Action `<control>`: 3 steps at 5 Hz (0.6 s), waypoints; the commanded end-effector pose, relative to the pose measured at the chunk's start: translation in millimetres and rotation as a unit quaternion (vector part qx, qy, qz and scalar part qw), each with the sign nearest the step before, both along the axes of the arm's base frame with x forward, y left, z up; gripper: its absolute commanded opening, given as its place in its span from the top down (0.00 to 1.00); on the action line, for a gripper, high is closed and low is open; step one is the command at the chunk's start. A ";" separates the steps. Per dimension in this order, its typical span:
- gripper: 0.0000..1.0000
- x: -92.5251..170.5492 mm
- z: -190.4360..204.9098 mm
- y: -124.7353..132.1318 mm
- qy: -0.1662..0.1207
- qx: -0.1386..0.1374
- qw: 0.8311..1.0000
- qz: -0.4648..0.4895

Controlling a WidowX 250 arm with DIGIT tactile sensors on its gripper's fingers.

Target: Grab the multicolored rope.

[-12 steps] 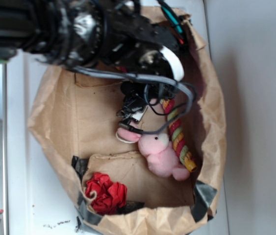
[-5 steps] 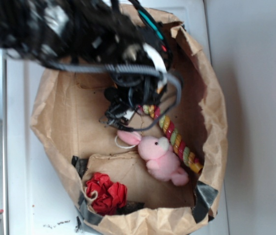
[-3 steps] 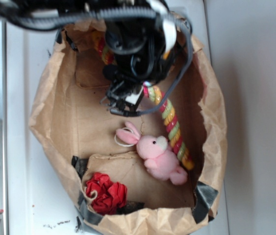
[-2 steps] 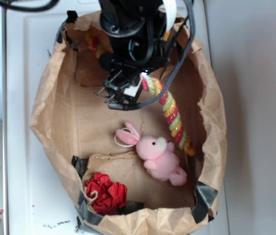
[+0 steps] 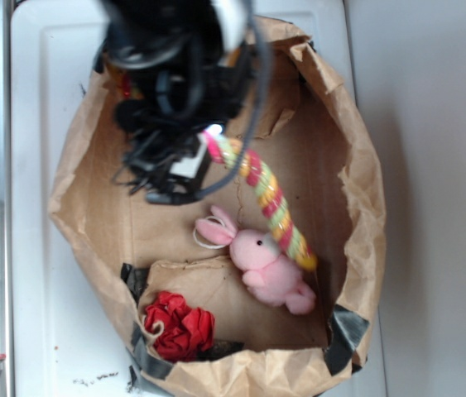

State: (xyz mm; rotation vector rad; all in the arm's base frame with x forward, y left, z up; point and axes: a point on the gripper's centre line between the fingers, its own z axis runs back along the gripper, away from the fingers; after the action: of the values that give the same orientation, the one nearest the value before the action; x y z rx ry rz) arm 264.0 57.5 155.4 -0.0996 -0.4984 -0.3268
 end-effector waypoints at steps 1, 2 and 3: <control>1.00 -6.2 26.7 -35.5 -0.006 0.055 0.997 0.060; 1.00 -3.5 24.4 -46.1 0.010 0.074 0.995 0.072; 1.00 -3.1 27.8 -47.4 0.025 0.075 0.994 0.074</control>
State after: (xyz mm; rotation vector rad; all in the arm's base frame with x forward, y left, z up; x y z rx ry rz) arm 252.4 16.9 165.1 0.0654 -0.3754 -0.2036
